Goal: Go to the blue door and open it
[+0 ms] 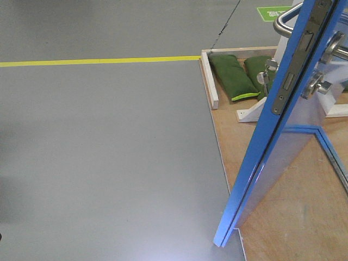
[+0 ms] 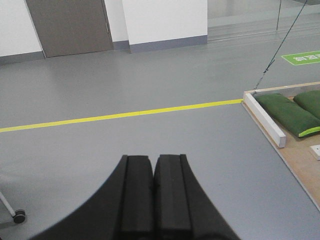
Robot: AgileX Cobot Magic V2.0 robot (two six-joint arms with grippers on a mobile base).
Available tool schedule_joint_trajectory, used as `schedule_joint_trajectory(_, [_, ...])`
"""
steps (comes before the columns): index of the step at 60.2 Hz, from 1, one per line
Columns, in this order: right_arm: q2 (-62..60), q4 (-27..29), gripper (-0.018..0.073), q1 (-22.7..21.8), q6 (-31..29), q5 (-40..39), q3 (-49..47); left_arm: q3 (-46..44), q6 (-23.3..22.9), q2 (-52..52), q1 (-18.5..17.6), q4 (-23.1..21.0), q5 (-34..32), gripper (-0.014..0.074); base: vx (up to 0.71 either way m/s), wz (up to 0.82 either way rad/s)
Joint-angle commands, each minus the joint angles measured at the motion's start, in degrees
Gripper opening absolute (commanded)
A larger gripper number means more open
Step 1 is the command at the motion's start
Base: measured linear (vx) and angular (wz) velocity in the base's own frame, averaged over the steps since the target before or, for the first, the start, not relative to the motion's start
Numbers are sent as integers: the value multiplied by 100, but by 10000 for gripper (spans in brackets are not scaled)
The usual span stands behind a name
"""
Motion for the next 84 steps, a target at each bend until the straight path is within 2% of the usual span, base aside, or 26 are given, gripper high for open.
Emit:
schedule_joint_trajectory(1, [-105,253,2,20,-87,-46,-171,32,-10,-39,-35,-45,-482,70,0,0])
schedule_joint_trajectory(84, [-99,253,2,21,-87,-46,-171,32,-10,-39,-35,-45,-482,70,4,4])
